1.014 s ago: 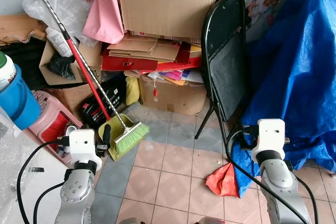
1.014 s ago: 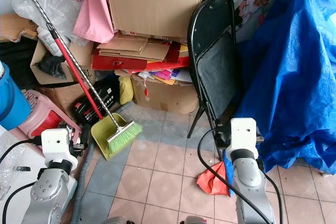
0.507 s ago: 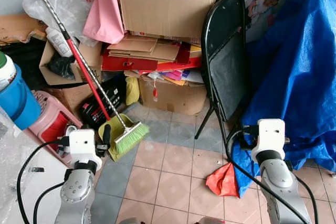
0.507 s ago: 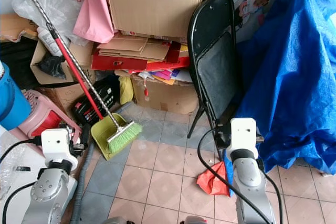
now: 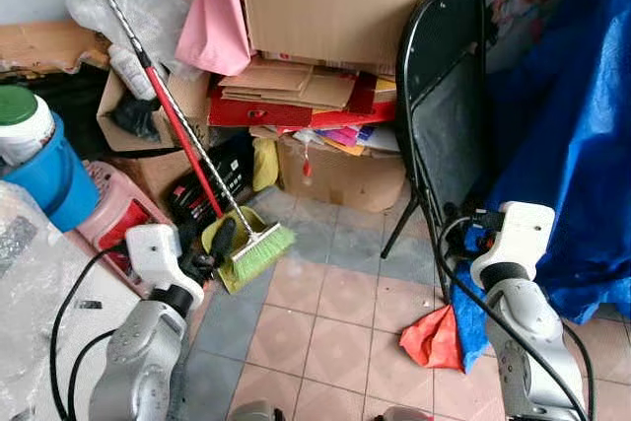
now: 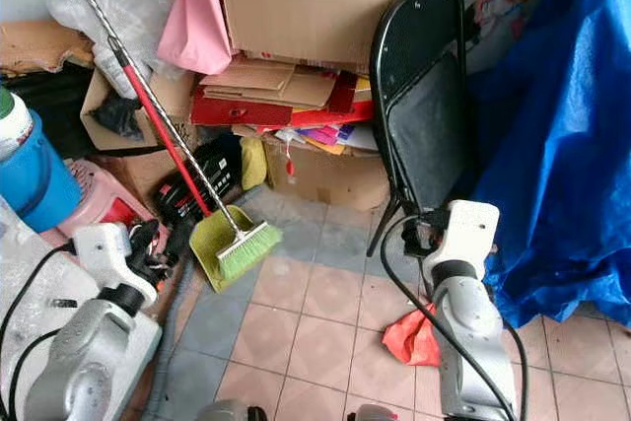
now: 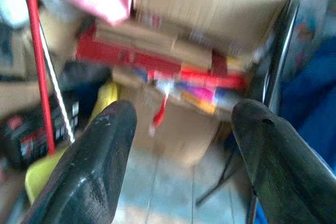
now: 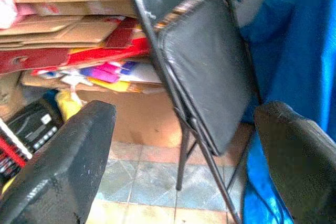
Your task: Clothes washing
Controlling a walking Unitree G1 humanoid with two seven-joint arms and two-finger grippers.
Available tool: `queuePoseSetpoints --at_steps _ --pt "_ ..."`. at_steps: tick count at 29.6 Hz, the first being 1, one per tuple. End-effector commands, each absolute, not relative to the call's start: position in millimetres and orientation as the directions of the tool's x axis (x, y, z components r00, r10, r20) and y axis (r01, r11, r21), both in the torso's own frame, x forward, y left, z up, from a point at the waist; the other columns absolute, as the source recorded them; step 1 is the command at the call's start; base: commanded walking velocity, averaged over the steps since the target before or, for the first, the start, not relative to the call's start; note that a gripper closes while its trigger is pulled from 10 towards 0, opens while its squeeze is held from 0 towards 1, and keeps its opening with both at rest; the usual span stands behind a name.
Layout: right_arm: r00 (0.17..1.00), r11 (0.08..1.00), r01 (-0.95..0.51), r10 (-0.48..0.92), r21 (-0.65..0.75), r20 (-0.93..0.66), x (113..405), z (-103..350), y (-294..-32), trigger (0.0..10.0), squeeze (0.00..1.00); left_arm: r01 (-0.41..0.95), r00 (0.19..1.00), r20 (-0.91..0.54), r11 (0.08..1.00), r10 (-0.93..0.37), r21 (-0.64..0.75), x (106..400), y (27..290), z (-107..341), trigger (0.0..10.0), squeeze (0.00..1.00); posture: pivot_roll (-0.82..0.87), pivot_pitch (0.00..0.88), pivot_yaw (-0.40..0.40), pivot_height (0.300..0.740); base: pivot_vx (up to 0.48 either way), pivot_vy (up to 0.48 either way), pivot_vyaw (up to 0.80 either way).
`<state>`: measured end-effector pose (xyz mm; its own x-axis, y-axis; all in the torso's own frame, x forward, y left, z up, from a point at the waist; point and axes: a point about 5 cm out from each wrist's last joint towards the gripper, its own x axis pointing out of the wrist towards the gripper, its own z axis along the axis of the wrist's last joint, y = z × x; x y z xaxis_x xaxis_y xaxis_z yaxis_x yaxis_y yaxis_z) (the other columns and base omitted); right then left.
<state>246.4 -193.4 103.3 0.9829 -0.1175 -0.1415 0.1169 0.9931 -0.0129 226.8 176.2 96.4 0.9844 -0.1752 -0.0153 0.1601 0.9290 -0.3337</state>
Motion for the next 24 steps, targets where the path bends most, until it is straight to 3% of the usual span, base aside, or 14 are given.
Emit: queuePoseSetpoints --at_steps 1,2,5,8,12,17,24 --pt "0.979 0.991 0.128 -0.131 -0.029 -0.156 236 101 -193 10.0 0.00 0.121 0.984 -0.090 0.948 -0.153 -0.293 213 185 92 10.0 0.00 -0.04 0.010 0.061 0.740 0.000 0.000 0.00" --pt "0.981 0.992 0.124 -0.123 -0.003 -0.153 234 101 -192 10.0 0.00 0.127 0.982 -0.101 0.956 -0.159 -0.264 211 186 92 10.0 0.00 -0.04 0.017 0.059 0.740 0.000 0.000 0.00" --pt "0.977 0.982 0.116 -0.139 -0.147 -0.160 221 98 -196 10.0 0.00 0.081 0.979 -0.163 0.971 -0.120 -0.226 198 191 87 10.0 0.00 -0.03 0.053 0.045 0.740 0.000 0.000 0.00" --pt "0.968 0.994 0.050 -0.072 -0.096 -0.239 208 91 -194 10.0 0.00 0.070 0.971 -0.203 0.965 -0.124 -0.252 184 191 84 10.0 0.00 -0.02 0.063 0.051 0.740 0.000 0.000 0.00" --pt "0.985 0.988 -0.016 -0.011 -0.154 -0.171 217 99 -185 10.0 0.00 0.102 0.968 -0.190 0.953 -0.161 -0.285 182 179 91 10.0 0.00 0.00 0.063 0.060 0.740 0.000 0.000 0.80" --pt "0.994 0.988 -0.042 0.026 -0.146 -0.110 238 114 -180 10.0 0.00 0.062 0.973 -0.210 0.982 -0.099 -0.176 192 184 100 10.0 0.00 0.01 0.063 0.036 0.740 0.000 0.000 0.80" --pt "0.992 0.983 -0.081 0.065 -0.162 -0.104 236 115 -174 10.0 0.00 -0.009 0.974 -0.228 0.992 -0.020 -0.126 184 189 99 10.0 0.00 0.02 0.089 0.046 0.740 0.000 0.000 0.80"
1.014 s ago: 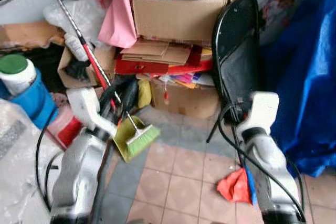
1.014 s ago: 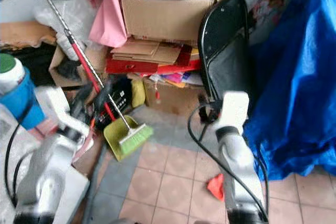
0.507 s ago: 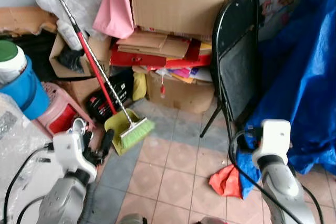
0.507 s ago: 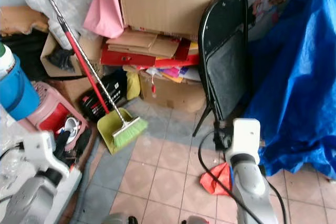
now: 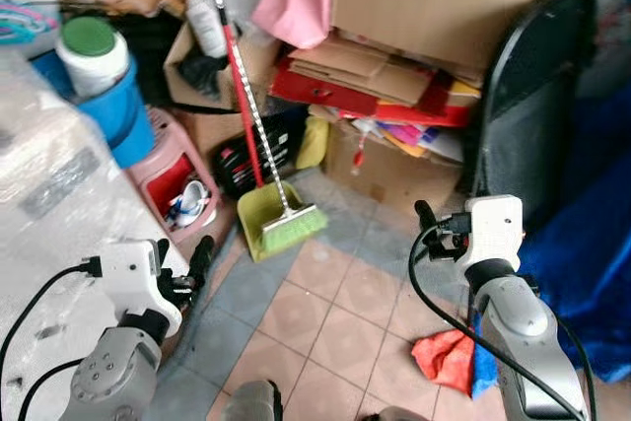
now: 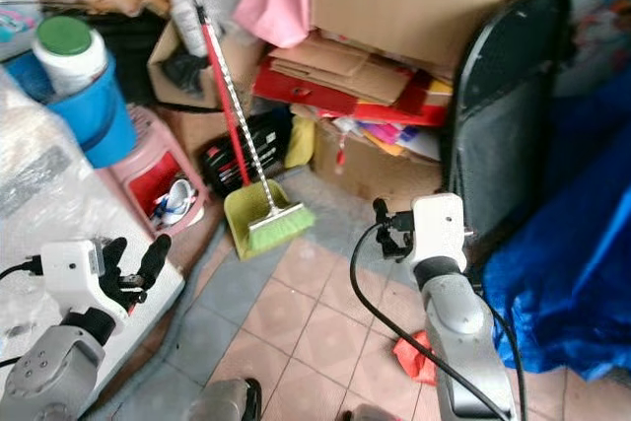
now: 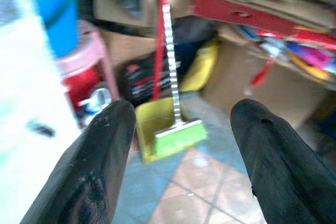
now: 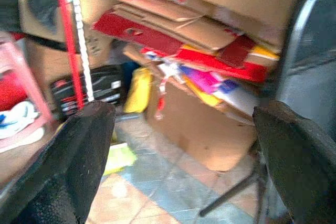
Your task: Clothes washing
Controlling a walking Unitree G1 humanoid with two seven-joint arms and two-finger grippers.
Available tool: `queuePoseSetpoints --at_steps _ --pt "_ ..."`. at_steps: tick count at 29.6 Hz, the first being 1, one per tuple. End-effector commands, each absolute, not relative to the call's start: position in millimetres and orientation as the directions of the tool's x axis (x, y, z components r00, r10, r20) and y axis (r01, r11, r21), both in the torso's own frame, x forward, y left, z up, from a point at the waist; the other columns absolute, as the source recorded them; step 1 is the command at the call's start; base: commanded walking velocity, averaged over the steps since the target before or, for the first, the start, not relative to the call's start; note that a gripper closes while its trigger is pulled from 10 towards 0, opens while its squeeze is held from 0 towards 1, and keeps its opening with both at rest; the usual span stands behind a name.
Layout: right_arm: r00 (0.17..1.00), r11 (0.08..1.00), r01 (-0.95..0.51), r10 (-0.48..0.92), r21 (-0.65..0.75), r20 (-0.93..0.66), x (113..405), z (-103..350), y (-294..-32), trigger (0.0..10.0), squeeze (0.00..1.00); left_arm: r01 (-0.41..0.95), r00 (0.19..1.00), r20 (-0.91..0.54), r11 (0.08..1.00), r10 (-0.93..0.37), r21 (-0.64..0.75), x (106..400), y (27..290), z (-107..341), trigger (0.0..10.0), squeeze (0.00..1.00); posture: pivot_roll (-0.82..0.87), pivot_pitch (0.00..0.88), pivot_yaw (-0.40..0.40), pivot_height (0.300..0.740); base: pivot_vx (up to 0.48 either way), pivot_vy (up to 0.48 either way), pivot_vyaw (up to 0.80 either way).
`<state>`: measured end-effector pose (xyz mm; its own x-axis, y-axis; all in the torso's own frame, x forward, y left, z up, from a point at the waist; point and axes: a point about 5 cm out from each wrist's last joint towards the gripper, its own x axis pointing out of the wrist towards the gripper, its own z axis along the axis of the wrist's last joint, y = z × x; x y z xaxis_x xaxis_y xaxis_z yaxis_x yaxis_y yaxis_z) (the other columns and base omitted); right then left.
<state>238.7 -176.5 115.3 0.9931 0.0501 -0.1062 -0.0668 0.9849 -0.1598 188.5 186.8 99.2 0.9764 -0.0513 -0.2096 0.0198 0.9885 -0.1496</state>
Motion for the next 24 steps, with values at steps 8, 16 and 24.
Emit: queuePoseSetpoints --at_steps 8,16,24 --pt "0.992 0.982 -0.102 0.087 -0.162 -0.096 233 119 -169 10.0 0.00 -0.050 0.976 -0.216 0.994 0.028 -0.099 178 184 104 10.0 0.00 0.02 0.109 0.050 0.740 0.000 0.000 0.80" --pt "0.992 0.976 -0.112 0.100 -0.188 -0.074 232 122 -169 10.0 0.00 -0.082 0.976 -0.206 0.996 0.073 -0.034 179 192 104 10.0 0.00 0.02 0.097 0.050 0.740 0.000 0.000 0.80" --pt "0.997 0.978 -0.065 0.056 -0.200 -0.048 232 124 -174 10.0 0.00 -0.141 0.971 -0.200 0.990 0.134 -0.022 182 197 101 10.0 0.00 0.02 0.082 0.045 0.740 0.000 0.000 0.80"
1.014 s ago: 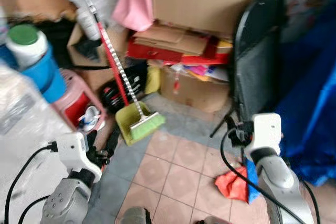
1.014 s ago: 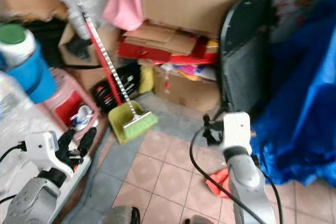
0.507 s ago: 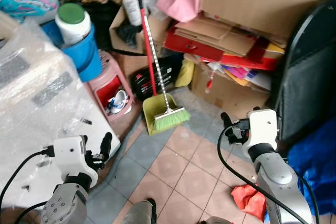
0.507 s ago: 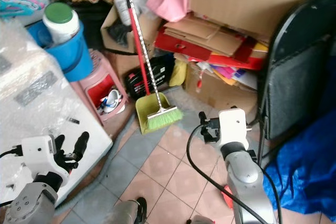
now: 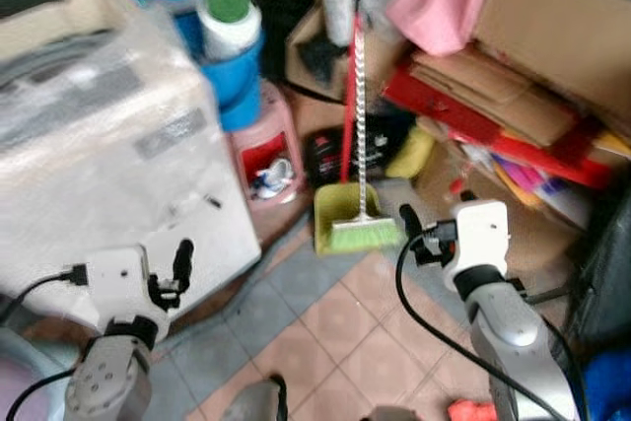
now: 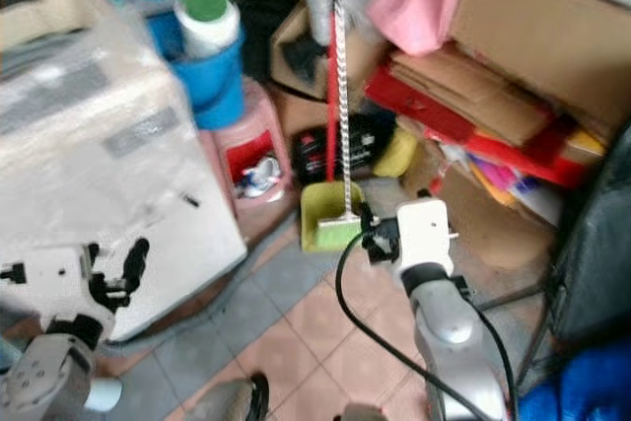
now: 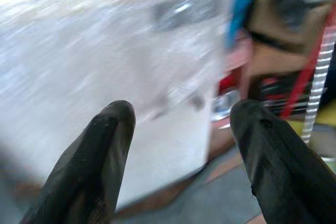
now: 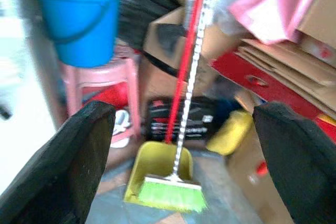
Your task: Clothes washing
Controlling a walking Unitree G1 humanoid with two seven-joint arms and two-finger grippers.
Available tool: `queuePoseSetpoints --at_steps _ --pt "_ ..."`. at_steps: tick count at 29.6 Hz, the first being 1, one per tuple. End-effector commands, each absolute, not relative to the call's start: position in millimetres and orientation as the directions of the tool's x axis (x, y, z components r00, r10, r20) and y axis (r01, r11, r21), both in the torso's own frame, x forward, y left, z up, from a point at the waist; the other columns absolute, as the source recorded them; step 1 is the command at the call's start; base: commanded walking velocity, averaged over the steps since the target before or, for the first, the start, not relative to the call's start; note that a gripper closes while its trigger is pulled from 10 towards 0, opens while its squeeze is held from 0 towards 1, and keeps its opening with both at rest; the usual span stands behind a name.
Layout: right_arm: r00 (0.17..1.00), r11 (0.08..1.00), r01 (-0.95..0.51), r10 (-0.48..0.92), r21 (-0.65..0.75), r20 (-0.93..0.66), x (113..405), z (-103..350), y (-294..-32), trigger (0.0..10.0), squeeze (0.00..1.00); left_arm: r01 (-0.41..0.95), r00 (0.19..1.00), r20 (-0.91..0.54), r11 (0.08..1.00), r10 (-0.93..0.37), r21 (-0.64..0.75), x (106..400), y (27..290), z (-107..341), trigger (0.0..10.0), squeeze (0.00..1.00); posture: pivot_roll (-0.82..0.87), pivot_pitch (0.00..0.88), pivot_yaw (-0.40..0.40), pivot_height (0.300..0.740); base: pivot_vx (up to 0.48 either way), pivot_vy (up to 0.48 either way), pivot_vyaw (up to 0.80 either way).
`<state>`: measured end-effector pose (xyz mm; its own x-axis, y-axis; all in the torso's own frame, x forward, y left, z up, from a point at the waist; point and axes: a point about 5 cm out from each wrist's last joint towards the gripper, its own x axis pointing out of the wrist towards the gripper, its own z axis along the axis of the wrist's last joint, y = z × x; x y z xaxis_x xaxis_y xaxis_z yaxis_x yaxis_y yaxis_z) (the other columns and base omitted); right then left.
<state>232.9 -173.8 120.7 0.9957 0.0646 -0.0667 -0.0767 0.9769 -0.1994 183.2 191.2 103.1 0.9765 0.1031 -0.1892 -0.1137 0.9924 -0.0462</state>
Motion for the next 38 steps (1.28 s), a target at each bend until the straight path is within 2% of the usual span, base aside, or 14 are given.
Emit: queuePoseSetpoints --at_steps 1,6,21,31,38 --pt "0.997 0.977 -0.064 0.056 -0.203 -0.044 232 125 -175 10.0 0.00 -0.146 0.973 -0.179 0.989 0.142 -0.012 182 198 103 10.0 0.00 0.02 0.084 0.046 0.740 0.000 0.000 0.80" --pt "0.998 0.977 -0.056 0.048 -0.206 -0.042 234 125 -176 10.0 0.00 -0.216 0.964 -0.153 0.976 0.217 0.019 180 200 105 10.0 0.00 0.02 0.080 0.046 0.740 0.000 0.000 0.80" --pt "0.994 0.975 -0.106 0.099 -0.195 -0.047 232 124 -168 10.0 0.00 -0.169 0.967 -0.196 0.985 0.160 -0.030 183 190 107 10.0 0.00 0.02 0.086 0.044 0.740 0.000 0.000 0.80" --pt "0.992 0.974 -0.130 0.126 -0.184 -0.031 236 126 -160 10.0 0.00 -0.164 0.969 -0.195 0.986 0.152 -0.044 187 186 110 10.0 0.00 0.02 0.103 0.067 0.740 0.000 0.462 0.80" --pt "0.993 0.976 -0.114 0.114 -0.185 -0.007 245 131 -163 10.0 0.00 -0.172 0.969 -0.189 0.983 0.158 -0.060 192 185 113 10.0 0.00 0.02 0.100 0.069 0.740 0.000 0.480 0.80"
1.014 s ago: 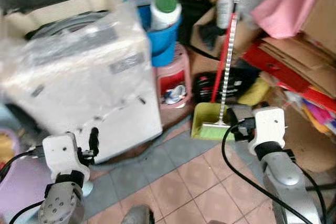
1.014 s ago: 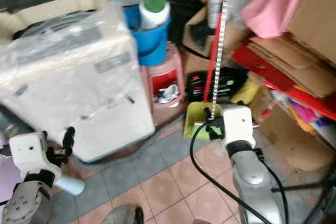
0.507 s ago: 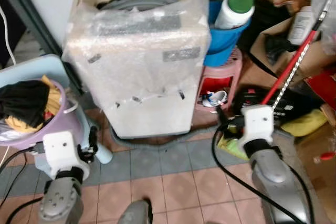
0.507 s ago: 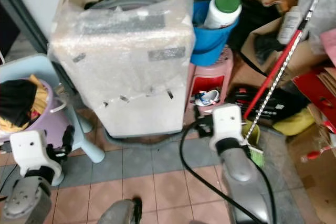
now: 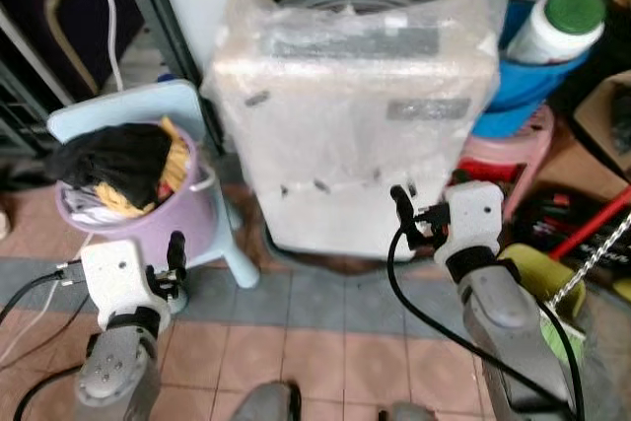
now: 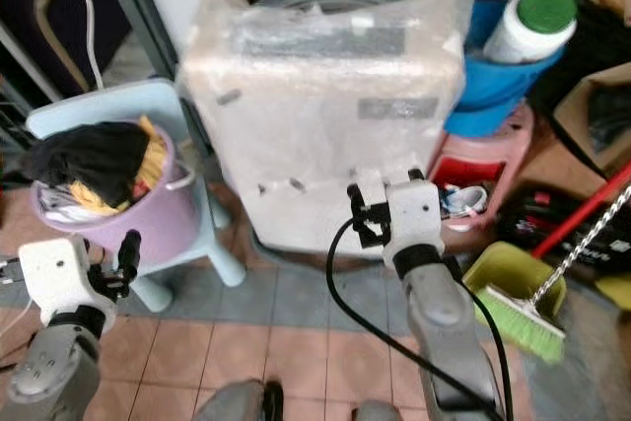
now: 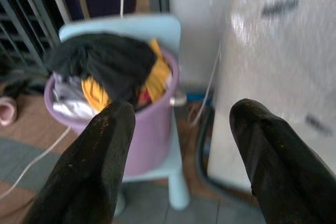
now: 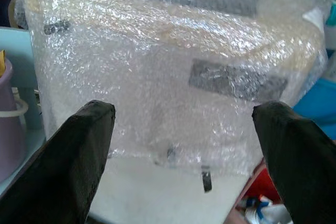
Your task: Clothes washing
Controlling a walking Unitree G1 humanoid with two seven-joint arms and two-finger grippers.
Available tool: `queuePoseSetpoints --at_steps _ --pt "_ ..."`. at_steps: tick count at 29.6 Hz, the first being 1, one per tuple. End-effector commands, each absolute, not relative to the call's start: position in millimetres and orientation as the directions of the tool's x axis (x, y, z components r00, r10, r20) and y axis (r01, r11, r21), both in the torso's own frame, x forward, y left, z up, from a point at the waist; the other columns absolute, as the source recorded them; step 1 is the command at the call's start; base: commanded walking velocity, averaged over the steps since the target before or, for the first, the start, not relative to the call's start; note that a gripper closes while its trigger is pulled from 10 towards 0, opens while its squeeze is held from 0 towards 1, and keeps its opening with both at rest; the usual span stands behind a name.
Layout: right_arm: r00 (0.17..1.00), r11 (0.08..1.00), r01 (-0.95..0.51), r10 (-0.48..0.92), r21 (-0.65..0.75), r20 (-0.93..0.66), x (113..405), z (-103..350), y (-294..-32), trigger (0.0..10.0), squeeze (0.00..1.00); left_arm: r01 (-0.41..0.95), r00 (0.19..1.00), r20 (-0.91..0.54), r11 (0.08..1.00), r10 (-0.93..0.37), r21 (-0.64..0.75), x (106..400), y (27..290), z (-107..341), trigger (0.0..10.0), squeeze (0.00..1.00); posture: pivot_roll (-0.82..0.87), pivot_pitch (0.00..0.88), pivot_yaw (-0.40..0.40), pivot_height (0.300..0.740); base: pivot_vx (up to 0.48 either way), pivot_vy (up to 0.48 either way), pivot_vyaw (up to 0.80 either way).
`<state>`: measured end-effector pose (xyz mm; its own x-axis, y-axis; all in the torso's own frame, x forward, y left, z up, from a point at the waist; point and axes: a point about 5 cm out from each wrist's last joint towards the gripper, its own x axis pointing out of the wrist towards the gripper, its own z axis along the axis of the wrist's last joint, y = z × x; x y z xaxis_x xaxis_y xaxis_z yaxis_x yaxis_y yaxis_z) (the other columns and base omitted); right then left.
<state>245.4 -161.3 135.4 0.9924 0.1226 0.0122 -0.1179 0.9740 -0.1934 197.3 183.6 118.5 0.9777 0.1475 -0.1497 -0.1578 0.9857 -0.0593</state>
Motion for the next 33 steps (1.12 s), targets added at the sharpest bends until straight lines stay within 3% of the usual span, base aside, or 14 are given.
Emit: queuePoseSetpoints --at_steps 1,10,24,33 --pt "0.993 0.976 -0.115 0.116 -0.184 -0.008 245 131 -163 10.0 0.00 -0.166 0.971 -0.183 0.984 0.153 -0.059 193 185 114 10.0 0.00 0.03 0.101 0.069 0.740 0.000 0.480 0.80" --pt "0.990 0.974 -0.138 0.138 -0.179 -0.012 245 129 -158 10.0 0.00 -0.177 0.971 -0.173 0.983 0.164 -0.058 195 184 115 10.0 0.00 0.02 0.102 0.067 0.740 0.000 0.480 0.80" --pt "0.986 0.966 -0.164 0.168 -0.200 0.003 247 135 -159 10.0 0.00 -0.122 0.988 -0.104 0.988 0.112 -0.098 204 172 123 10.0 0.00 0.00 0.098 0.055 0.740 0.098 0.000 0.04" --pt "0.974 0.955 -0.227 0.228 -0.192 -0.014 247 129 -148 10.0 0.00 -0.147 0.983 -0.120 0.985 0.136 -0.087 195 177 119 10.0 0.00 0.02 0.099 0.035 0.740 0.369 0.000 0.74"
